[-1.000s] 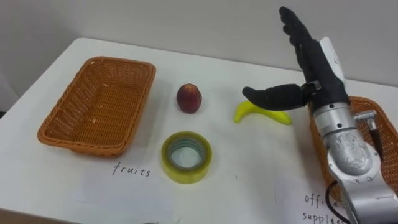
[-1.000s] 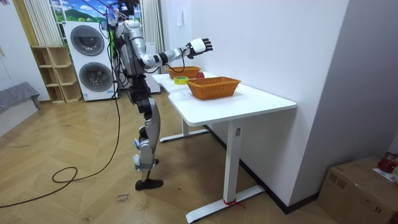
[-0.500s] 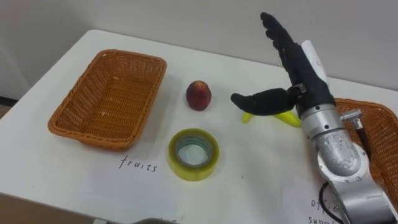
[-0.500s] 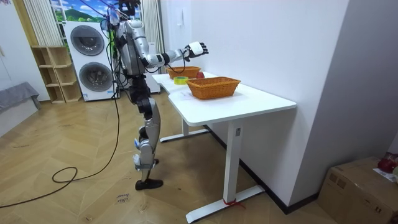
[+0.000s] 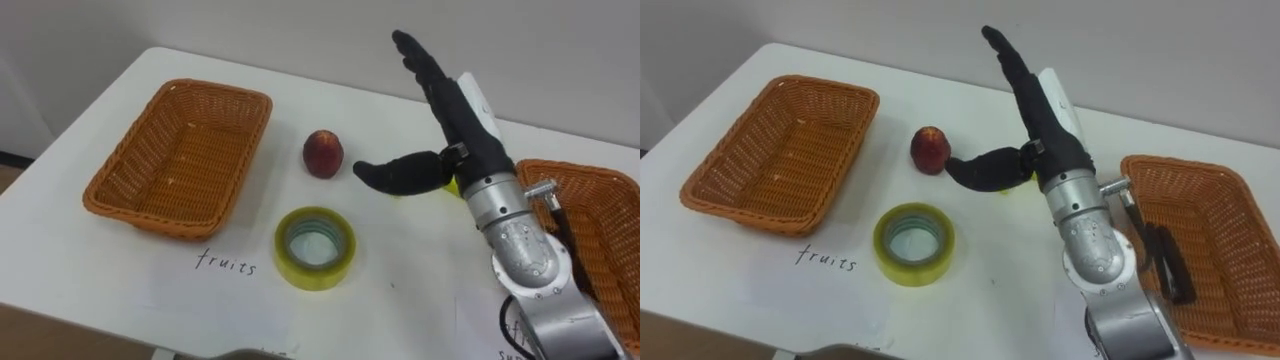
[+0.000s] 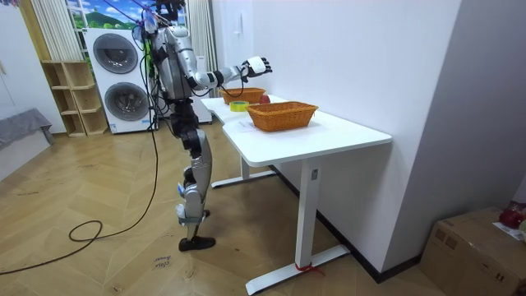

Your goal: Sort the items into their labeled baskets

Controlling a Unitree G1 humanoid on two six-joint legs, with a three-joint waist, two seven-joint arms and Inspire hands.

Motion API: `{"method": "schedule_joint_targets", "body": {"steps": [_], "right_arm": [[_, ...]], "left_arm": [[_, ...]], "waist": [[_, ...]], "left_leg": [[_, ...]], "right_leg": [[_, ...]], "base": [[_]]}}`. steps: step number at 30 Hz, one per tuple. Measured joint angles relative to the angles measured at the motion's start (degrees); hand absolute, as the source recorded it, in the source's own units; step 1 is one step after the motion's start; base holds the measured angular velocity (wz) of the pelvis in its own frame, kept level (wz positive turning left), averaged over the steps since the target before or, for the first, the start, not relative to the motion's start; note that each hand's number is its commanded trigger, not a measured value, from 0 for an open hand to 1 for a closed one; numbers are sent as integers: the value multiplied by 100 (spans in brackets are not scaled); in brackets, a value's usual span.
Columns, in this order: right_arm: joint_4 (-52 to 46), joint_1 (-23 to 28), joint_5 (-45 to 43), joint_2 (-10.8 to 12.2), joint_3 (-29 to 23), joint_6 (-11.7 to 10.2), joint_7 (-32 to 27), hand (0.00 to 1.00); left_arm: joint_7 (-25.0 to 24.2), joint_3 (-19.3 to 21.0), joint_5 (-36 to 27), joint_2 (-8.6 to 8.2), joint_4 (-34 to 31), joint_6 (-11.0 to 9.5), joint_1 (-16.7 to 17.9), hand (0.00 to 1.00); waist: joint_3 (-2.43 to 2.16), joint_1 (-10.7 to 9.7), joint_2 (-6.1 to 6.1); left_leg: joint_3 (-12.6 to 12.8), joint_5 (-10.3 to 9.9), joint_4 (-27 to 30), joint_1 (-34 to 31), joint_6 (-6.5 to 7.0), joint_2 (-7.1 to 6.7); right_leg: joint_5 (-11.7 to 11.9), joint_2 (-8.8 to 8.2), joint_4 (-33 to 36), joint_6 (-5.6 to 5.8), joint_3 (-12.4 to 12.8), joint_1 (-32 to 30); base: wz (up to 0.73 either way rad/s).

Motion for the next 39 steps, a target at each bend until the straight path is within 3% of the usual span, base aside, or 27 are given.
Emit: {"method": "schedule_joint_targets", "body": {"steps": [14, 25, 34, 39], "right_arm": [[58, 0, -138, 71, 333, 235, 233, 0], [238, 1, -450, 185, 456, 240, 299, 0], [493, 2, -679, 201, 601, 240, 300, 0], [544, 2, -665, 319, 615, 239, 300, 0]], "left_arm": [[-4, -210, 2, 10, -48, 65, 4, 0], [-50, -210, 3, 7, -70, 76, -23, 0], [-50, -205, 7, -1, -67, 77, -25, 0], [-50, -204, 15, -23, -79, 77, -32, 0]], "waist": [[-14, 22, -27], [-12, 32, -25], [26, 34, 38], [16, 43, 48]], "left_leg": [[-13, 0, -5, -4, 0, -1], [-15, -1, -7, -10, 0, -1], [-39, -1, -11, -24, 0, -4], [-50, 0, -20, -23, 0, -6]], "right_leg": [[0, -2, -3, 0, -54, -6], [0, -2, -2, 0, -58, -7], [0, -1, -5, 0, -75, -9], [0, -1, -5, 0, -83, -8]], "base": [[0], [0], [0], [0]]}}
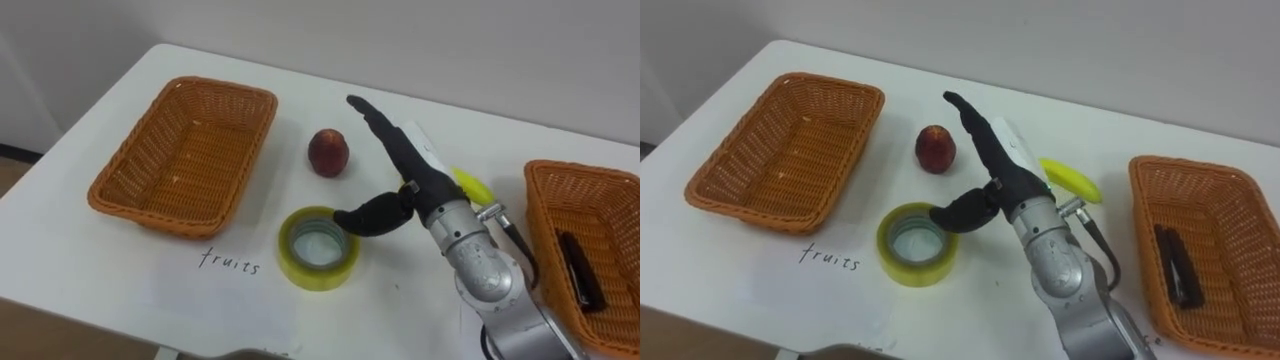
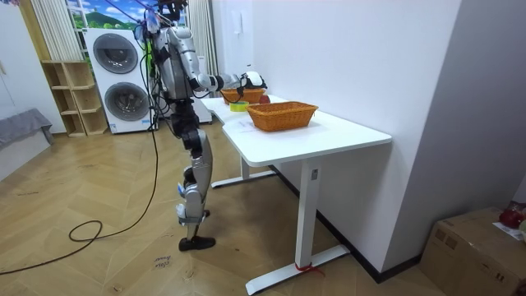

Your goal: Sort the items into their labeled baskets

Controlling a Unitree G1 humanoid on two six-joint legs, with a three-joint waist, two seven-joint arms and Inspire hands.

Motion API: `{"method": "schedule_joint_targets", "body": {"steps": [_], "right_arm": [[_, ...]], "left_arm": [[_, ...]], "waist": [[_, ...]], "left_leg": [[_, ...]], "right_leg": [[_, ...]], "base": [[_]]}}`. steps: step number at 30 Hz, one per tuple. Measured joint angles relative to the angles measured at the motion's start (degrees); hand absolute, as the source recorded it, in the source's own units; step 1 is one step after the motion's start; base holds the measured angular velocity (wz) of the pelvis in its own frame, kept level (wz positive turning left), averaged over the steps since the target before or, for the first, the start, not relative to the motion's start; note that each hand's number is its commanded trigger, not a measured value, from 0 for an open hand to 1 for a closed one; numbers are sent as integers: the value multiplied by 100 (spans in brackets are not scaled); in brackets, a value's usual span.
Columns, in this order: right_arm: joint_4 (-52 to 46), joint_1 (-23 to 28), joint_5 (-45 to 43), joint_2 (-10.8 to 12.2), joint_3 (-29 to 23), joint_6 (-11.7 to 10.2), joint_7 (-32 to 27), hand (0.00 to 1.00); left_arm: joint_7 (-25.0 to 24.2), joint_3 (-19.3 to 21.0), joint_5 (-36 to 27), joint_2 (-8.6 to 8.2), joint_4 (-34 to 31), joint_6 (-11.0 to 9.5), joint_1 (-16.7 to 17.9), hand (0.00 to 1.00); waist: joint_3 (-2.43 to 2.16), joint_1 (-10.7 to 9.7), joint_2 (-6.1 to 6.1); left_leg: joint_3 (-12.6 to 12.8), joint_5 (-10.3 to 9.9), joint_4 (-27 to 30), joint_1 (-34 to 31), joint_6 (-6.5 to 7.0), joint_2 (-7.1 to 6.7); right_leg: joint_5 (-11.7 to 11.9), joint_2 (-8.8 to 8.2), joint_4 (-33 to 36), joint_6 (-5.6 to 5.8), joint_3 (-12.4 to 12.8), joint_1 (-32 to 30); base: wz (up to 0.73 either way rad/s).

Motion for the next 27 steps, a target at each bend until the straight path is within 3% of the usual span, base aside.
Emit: {"method": "schedule_joint_targets", "body": {"steps": [7, 15, 21, 27], "right_arm": [[324, -3, 8, 113, 6, -1, -32, 0], [612, 31, 5, 110, 10, -13, -81, 0], [709, 30, 79, 112, 16, -13, -69, 0], [760, 30, 4, 183, 161, -13, -60, 0]], "left_arm": [[-2, -9, -13, -31, -142, -2, -65, 0], [0, 3, -6, -20, 4, -90, -111, 0], [-17, 2, 2, -13, 167, -83, -98, 0], [-126, 2, 106, -26, 197, -73, -85, 0]], "waist": [[-22, 34, 19], [-66, 80, -14], [5, 151, -55], [16, 209, -49]], "left_leg": [[-101, 1, 21, -21, -1, -11], [-108, 6, -11, 25, 0, -16], [-109, 6, 0, 23, 0, -16], [-105, 6, 0, 14, 0, -16]], "right_leg": [[0, -6, 0, 0, -149, 29], [0, -10, -3, 0, -149, 65], [0, -11, -5, 0, -144, 67], [0, -11, -9, 0, -140, 53]], "base": [[7], [0], [0], [0]]}}
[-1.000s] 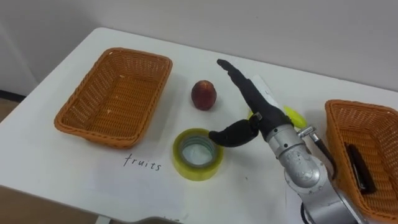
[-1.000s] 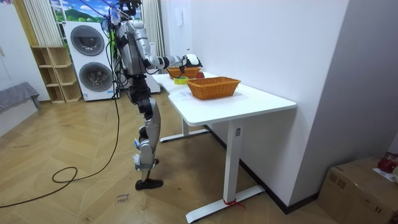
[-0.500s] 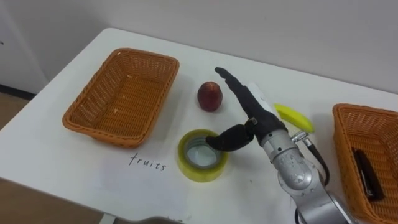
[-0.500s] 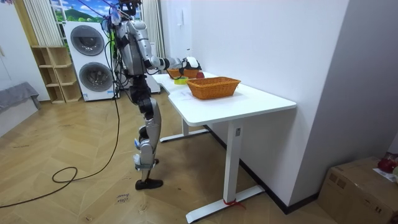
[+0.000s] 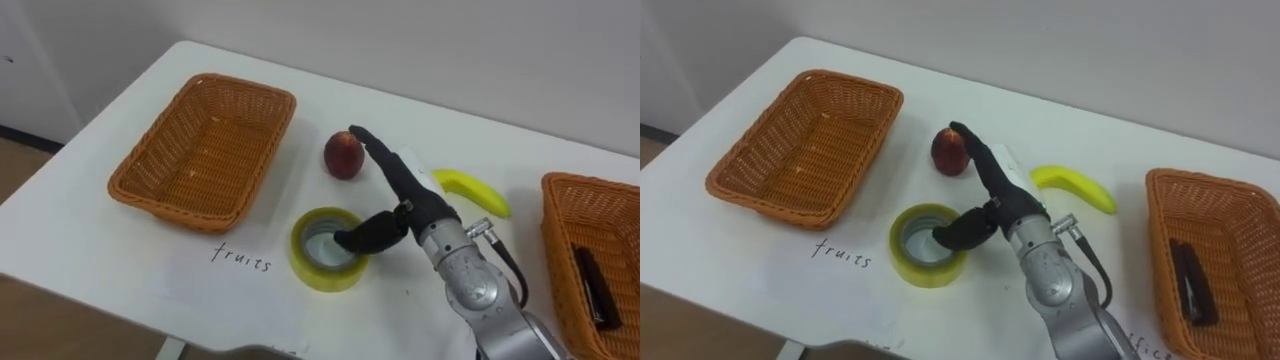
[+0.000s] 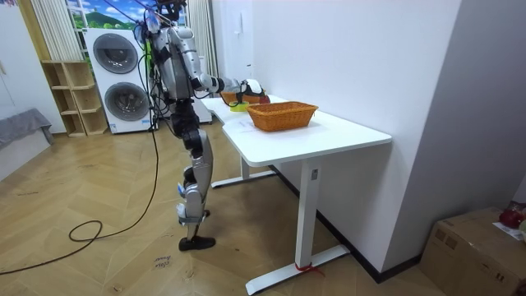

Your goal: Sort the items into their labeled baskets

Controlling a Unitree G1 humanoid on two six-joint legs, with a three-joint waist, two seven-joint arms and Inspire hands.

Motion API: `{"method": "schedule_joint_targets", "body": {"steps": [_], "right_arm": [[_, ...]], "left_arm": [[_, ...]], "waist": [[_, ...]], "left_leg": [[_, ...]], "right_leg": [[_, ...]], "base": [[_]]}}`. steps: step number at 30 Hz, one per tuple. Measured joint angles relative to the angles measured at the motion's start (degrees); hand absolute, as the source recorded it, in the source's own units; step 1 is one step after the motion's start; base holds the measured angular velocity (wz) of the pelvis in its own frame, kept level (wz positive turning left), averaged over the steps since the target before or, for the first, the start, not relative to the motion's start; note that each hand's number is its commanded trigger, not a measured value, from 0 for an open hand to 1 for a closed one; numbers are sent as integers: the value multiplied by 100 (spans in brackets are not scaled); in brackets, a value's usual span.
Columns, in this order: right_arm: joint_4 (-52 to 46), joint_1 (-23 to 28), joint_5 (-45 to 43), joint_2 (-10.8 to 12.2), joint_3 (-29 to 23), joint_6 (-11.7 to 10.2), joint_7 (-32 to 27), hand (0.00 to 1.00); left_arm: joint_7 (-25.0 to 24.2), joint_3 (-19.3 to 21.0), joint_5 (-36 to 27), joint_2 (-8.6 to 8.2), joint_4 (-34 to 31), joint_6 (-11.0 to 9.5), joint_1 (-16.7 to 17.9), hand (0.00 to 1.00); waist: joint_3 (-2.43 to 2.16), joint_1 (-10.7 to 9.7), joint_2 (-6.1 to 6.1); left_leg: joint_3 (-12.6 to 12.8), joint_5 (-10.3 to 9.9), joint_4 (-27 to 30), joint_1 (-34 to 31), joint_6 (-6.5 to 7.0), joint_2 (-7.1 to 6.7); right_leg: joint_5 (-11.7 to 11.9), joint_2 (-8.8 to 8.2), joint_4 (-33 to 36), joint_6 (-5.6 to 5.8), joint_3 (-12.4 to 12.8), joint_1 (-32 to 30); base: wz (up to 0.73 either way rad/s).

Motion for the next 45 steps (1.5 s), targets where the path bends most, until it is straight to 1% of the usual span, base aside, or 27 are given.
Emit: {"method": "schedule_joint_targets", "body": {"steps": [5, 9, 11, 15, 17, 20, 25, 30, 33, 37, 38, 43, 45], "right_arm": [[198, -1, -5, 61, 274, 10, 33, 0], [247, -2, -29, 65, 291, 10, 64, 0], [248, -1, -30, 65, 291, 10, 64, 0], [249, -1, -156, 62, 295, 10, 74, 0], [249, -1, -208, 60, 293, 10, 98, 0], [249, -1, -226, 60, 292, 13, 131, 0], [254, -1, -231, 56, 285, 14, 256, 0], [335, -9, -249, 55, 260, 14, 310, 0], [468, -25, -222, 56, 220, 19, 312, 0], [503, -33, -198, 61, 191, 26, 367, 0], [501, -41, -198, 60, 175, 25, 422, 0], [533, -67, -201, 61, 104, 22, 586, 0], [595, -136, -203, 62, 53, 30, 736, 0]], "left_arm": [[8, -7, -2, -11, -208, 35, 13, 0], [29, -8, 2, -14, -438, 42, 96, 0], [38, -9, 3, -17, -445, 48, 106, 0], [114, -10, 4, -28, -447, 95, 122, 0], [193, -10, 3, -48, -449, 107, 122, 0], [260, -10, 3, -87, -454, 107, 122, 0], [268, -14, 3, -96, -435, 107, 123, 0], [251, -16, -9, -92, -435, 116, 121, 0], [231, -15, -7, -92, -435, 129, 53, 0], [231, -6, -5, -89, -435, 132, -53, 0], [231, -5, 4, -88, -436, 132, -85, 0], [227, -2, 15, -66, -430, 136, -55, 0], [153, 7, 143, -47, -432, 173, -14, 0]], "waist": [[-2, 40, 1], [-10, 56, 28], [-8, 55, 53], [-44, 42, 112], [-53, 39, 124], [-55, 41, 123], [-68, 39, 95], [-52, 18, 64], [-43, -65, 49], [-31, -86, 26], [-23, -85, 6], [-28, -79, -68], [-28, -64, -84]], "left_leg": [[-3, 0, 2, -1, 0, -2], [-3, 0, 0, -3, 0, -2], [-4, 0, 0, -5, 0, -3], [-33, 1, 0, -11, 1, -10], [-34, 1, -1, -9, 1, -11], [-39, 3, 0, -5, 4, -15], [-44, 4, 0, 1, 6, -20], [-74, 6, 11, -3, 8, -28], [-123, 10, 31, -37, 11, -41], [-121, 17, 33, -85, 15, -52], [-120, 18, 36, -96, 16, -54], [-119, 15, 36, -90, 18, -56], [-118, 15, 38, -79, 19, -56]], "right_leg": [[0, -1, 4, 0, -2, 1], [0, 0, 2, 0, -2, -3], [0, 0, 1, 0, -4, -4], [0, 0, 0, 0, -10, 7], [0, -1, 1, 0, -9, 9], [0, -4, 0, 0, -9, 19], [0, -7, -1, 0, -8, 28], [0, -10, -6, 0, -7, 47], [0, -16, -4, 0, -9, 36], [0, -24, -4, 0, -13, -12], [0, -25, -6, 0, -12, -20], [0, -28, -4, 0, -33, -19], [0, -29, -5, 0, -33, -17]], "base": [[0], [0], [0], [2], [0], [0], [0], [1], [7], [1], [0], [0], [0]]}}
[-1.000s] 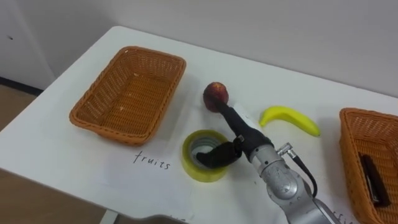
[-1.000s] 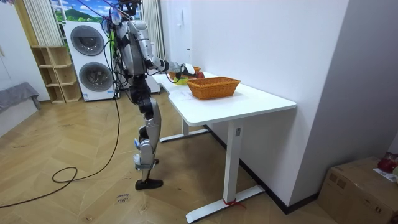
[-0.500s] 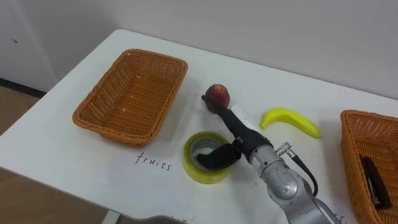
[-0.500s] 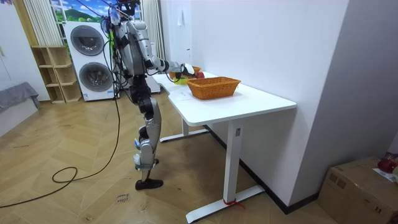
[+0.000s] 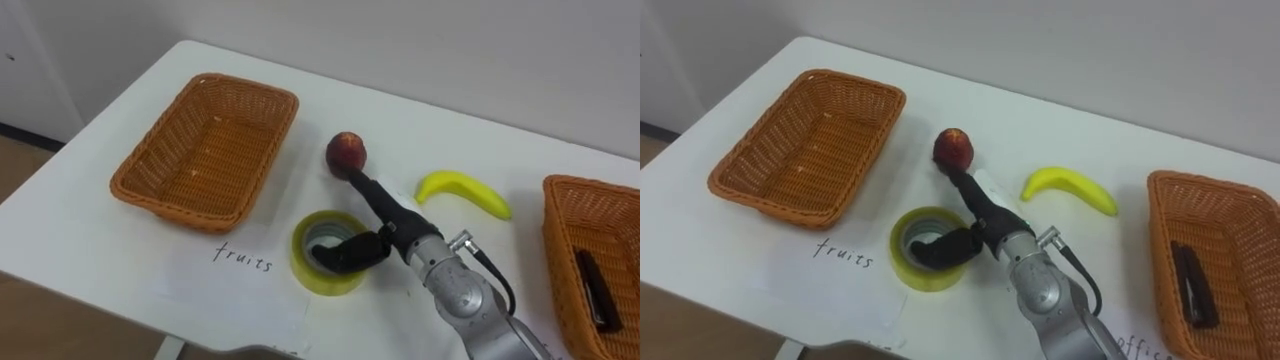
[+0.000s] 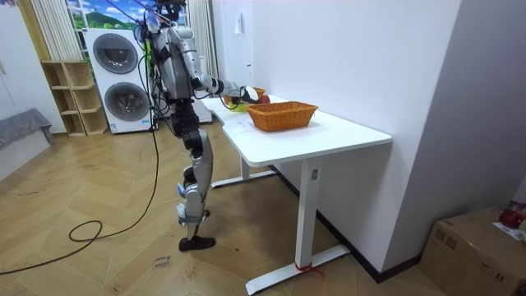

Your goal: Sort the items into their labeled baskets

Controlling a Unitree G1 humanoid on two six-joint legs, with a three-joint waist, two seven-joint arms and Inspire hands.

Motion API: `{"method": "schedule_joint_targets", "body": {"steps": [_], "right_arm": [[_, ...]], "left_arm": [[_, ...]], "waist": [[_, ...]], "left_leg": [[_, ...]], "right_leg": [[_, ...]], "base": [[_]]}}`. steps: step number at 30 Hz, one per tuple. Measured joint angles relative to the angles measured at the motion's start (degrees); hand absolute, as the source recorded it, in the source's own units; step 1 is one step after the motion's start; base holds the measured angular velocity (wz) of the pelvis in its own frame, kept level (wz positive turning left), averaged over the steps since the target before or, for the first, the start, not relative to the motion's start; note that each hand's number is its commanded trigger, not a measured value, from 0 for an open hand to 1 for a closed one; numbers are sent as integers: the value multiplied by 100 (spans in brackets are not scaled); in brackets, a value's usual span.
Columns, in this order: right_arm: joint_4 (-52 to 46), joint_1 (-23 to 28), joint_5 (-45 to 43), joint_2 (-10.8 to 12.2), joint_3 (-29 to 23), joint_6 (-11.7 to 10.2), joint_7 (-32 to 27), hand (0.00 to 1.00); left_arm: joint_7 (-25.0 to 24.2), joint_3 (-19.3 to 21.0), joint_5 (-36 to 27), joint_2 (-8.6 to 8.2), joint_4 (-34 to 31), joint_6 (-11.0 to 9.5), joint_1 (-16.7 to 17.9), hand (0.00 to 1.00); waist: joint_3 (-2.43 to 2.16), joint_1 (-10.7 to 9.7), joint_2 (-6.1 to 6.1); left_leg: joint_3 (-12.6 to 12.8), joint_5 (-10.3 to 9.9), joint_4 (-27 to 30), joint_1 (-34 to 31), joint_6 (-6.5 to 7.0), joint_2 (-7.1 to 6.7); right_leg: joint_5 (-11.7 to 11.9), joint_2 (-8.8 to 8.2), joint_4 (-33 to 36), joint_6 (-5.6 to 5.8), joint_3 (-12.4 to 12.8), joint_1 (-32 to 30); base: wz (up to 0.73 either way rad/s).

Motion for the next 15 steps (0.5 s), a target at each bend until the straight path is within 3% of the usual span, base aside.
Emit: {"method": "schedule_joint_targets", "body": {"steps": [4, 15], "right_arm": [[158, -126, 2, 2, -25, 49, 116, 0], [155, -127, -10, 4, -193, 133, 598, 0]], "left_arm": [[-161, 25, 119, 5, -1, 103, 33, 0], [-496, 101, 118, 52, -12, 112, 34, 0]], "waist": [[2, 2, -4], [-3, -11, -92]], "left_leg": [[5, 0, 38, 45, 0, 0], [20, -3, 96, -12, 5, -11]], "right_leg": [[0, -4, 2, 0, -2, 36], [0, -14, 8, 1, 34, 23]], "base": [[0], [0]]}}
